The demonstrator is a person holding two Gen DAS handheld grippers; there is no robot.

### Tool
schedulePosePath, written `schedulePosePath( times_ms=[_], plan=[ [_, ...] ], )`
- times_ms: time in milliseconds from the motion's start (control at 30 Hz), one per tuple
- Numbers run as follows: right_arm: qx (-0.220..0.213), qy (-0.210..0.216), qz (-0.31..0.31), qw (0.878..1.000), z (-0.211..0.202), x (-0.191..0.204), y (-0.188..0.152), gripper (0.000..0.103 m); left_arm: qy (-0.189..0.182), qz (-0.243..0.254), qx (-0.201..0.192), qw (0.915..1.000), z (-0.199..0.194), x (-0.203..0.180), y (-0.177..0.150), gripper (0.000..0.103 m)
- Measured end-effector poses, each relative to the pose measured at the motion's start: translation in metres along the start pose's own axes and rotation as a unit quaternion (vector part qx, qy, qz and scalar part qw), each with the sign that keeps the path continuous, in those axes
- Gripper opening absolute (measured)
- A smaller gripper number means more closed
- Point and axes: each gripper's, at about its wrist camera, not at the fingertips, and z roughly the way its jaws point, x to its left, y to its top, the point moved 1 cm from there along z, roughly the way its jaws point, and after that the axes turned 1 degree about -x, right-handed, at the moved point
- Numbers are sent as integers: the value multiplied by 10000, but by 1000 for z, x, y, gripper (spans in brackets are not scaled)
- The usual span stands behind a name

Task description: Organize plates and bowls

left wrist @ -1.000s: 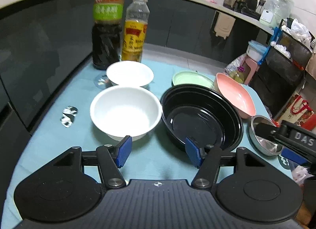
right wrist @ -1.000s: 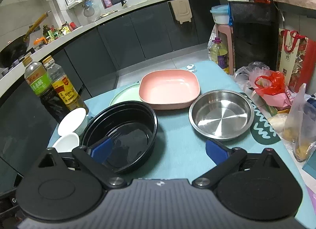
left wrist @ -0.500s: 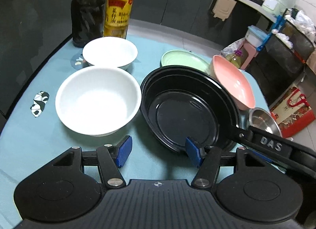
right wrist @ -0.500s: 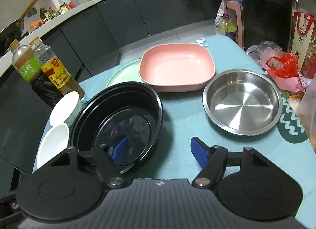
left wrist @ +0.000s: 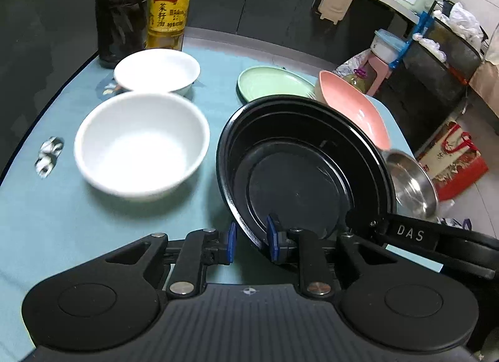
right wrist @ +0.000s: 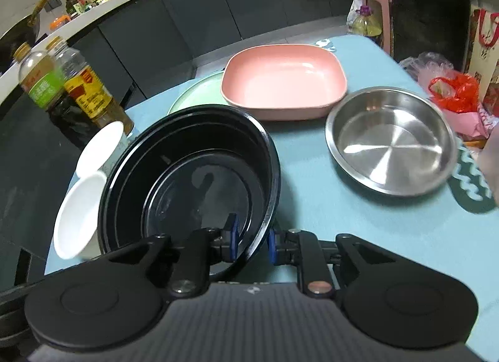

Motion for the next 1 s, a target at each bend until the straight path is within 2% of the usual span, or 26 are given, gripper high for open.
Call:
schedulePosePath(
  times_ms=[333,633,1000],
  plan=[
    [-109,18,-173,9998,-52,7,-45,14,-70,160,-113,9998,-47,4,-42,20],
    [-134,43,-256,9996,-76,22,-73,16,-33,252,-192,9995,-78,12,-72,20],
    [-46,81,-389,9992,-88,31,-99,16,58,285,-111,9995,-93,24,-96,21]
  ],
)
